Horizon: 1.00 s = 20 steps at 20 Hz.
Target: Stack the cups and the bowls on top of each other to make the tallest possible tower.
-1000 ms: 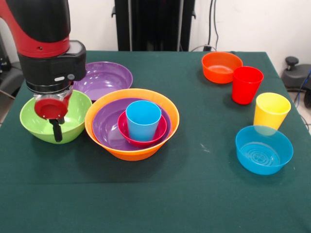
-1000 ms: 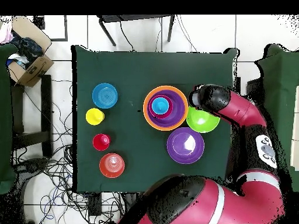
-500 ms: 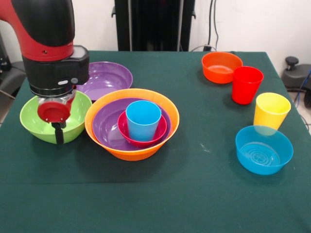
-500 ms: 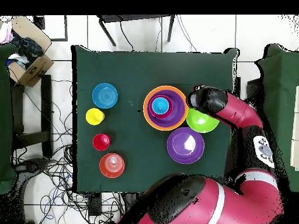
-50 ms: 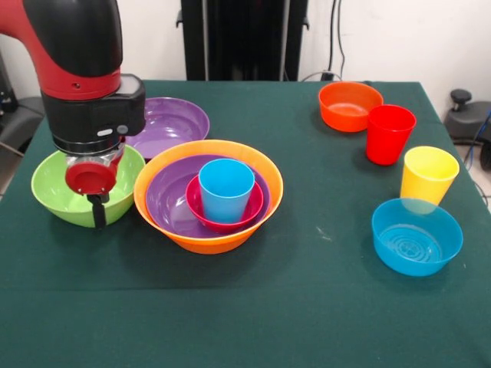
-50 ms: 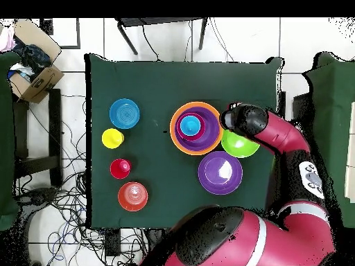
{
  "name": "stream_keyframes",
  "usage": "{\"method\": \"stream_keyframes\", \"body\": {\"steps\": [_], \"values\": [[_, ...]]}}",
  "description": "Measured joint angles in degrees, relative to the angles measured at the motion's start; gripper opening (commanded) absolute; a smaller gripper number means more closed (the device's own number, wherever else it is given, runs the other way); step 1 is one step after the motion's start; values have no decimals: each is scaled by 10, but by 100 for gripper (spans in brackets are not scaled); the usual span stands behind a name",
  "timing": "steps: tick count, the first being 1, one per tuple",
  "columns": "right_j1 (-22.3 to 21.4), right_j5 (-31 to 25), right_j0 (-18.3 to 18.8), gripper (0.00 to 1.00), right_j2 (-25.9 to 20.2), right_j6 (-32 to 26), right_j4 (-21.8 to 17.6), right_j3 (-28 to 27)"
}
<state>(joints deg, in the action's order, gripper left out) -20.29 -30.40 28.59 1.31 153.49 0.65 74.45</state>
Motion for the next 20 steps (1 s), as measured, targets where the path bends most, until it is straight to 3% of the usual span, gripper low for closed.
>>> {"method": "stream_keyframes", "body": {"steps": [20], "values": [[1,0,2,100,2,0,-6,8]]}}
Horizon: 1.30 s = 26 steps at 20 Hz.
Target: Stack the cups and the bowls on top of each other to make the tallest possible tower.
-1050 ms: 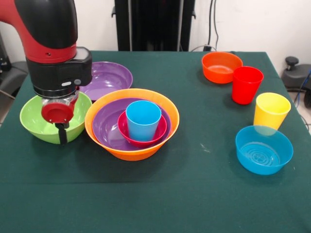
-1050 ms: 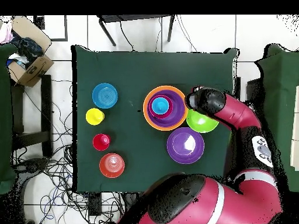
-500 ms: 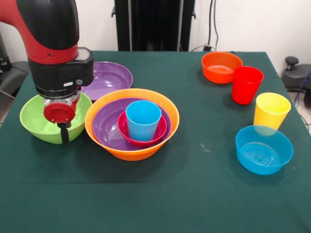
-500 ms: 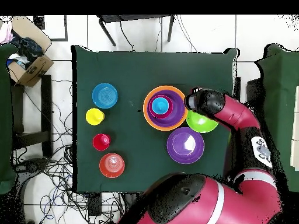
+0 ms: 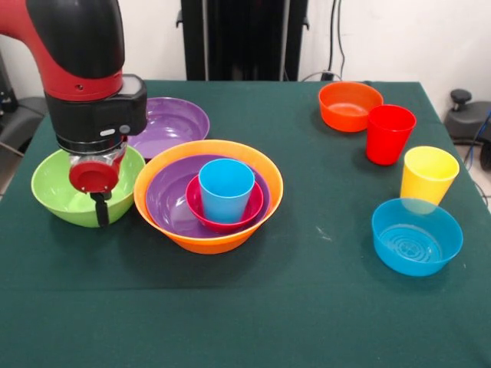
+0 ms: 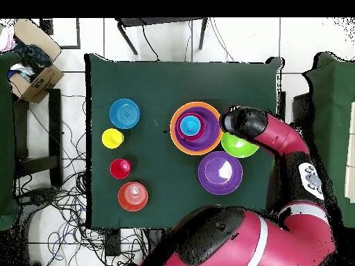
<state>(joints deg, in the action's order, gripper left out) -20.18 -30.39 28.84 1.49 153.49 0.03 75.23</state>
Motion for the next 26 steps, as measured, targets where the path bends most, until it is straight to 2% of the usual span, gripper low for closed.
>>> {"method": "stream_keyframes", "body": {"steps": [19,26], "values": [[3,10,24,100,6,0,-51,10],[10,34,31,100,6,0,-54,18]]}}
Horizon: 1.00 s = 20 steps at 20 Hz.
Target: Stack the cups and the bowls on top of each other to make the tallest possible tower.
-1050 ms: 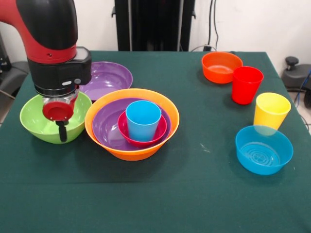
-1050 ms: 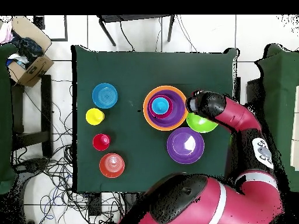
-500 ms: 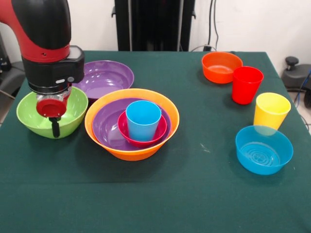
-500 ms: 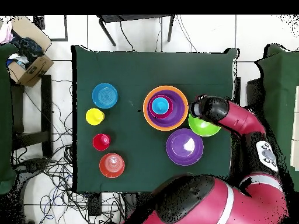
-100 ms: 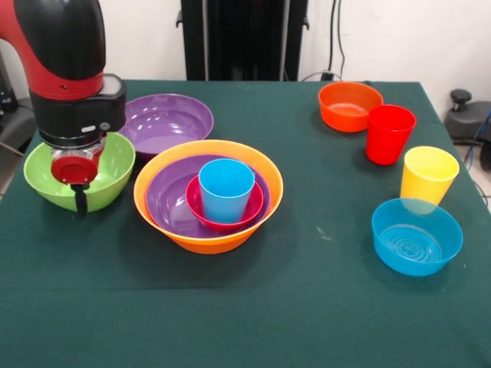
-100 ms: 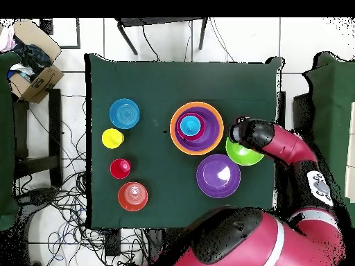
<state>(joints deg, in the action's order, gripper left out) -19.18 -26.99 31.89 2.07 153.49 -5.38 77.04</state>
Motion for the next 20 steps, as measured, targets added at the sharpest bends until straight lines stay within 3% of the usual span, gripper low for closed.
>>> {"method": "stream_keyframes", "body": {"steps": [10,11,20], "values": [[14,19,0,100,-1,0,-11,10],[14,19,0,0,-2,0,-19,11],[-1,15,2,0,0,0,-50,11]]}}
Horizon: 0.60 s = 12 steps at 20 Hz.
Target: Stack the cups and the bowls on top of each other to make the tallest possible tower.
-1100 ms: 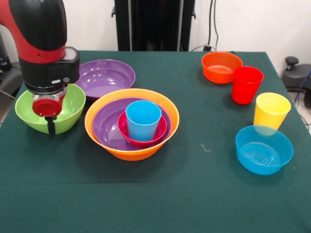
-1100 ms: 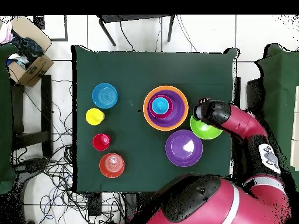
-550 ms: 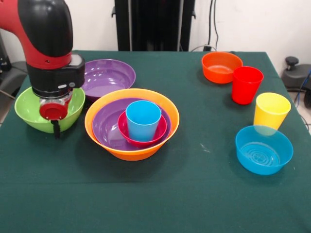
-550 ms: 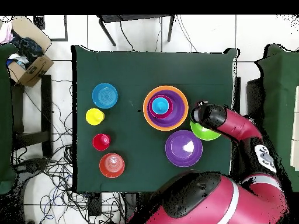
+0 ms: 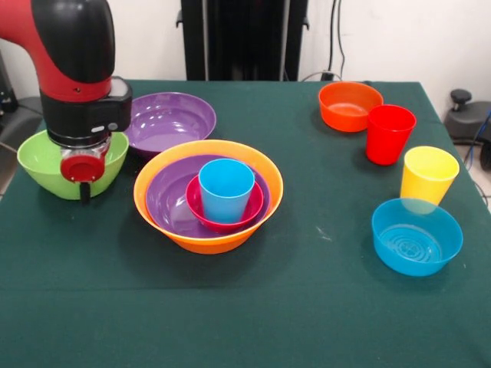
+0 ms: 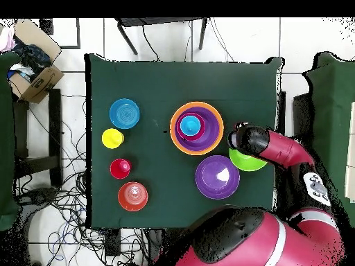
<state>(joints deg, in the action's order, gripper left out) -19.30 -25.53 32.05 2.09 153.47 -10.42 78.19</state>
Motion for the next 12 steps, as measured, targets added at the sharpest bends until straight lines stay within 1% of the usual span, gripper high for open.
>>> {"method": "stream_keyframes", "body": {"steps": [12], "values": [[-5,-1,0,0,0,0,-5,2]]}}
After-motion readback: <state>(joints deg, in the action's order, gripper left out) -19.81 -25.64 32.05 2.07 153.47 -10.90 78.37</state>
